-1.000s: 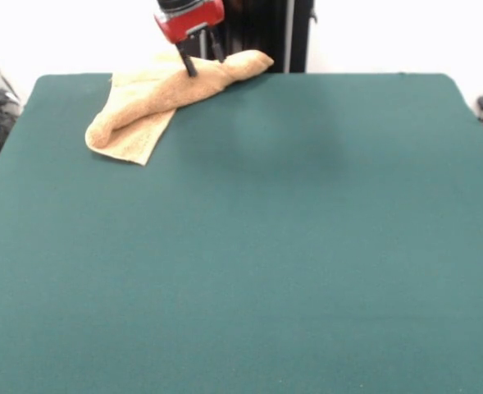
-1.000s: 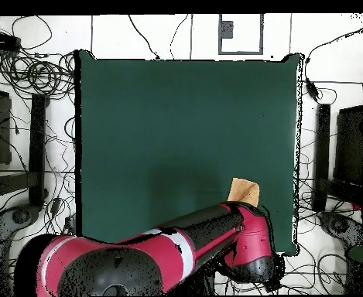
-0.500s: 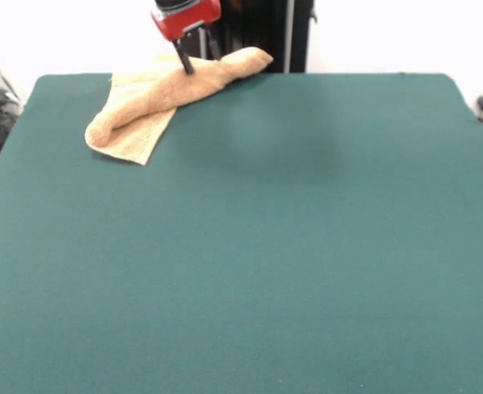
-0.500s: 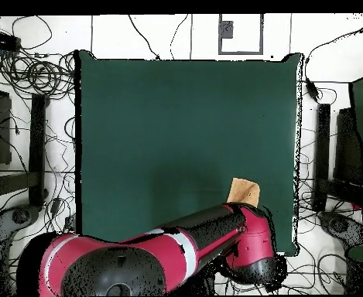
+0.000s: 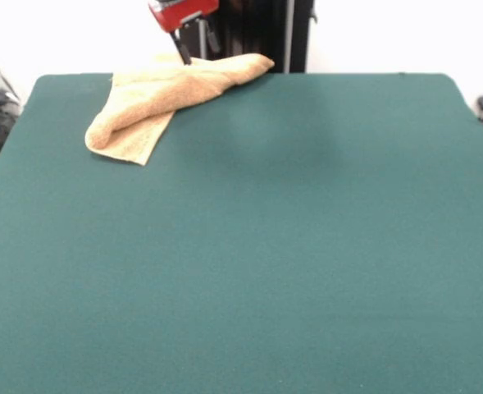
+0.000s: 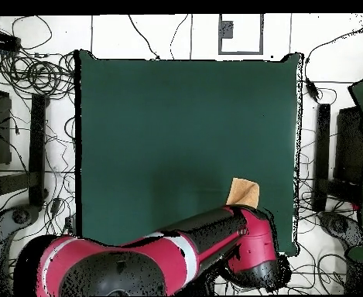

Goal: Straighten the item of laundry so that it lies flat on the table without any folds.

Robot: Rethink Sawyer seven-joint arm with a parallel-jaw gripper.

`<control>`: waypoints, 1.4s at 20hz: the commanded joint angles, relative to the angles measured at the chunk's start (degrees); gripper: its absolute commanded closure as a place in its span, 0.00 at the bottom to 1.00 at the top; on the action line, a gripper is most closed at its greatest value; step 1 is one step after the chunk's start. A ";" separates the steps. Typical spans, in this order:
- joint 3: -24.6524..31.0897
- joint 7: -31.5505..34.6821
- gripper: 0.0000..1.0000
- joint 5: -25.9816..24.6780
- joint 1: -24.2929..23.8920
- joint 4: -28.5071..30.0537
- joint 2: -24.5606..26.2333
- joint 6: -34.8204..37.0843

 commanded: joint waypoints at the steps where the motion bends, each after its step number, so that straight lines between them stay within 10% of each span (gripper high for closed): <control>1: 6.61 16.45 0.00 -0.72 0.16 0.44 0.13 -0.03; 16: 8.85 14.16 0.00 0.29 0.28 3.42 -0.93 1.65; 28: 12.46 -2.47 0.00 3.94 -8.40 11.15 0.04 5.25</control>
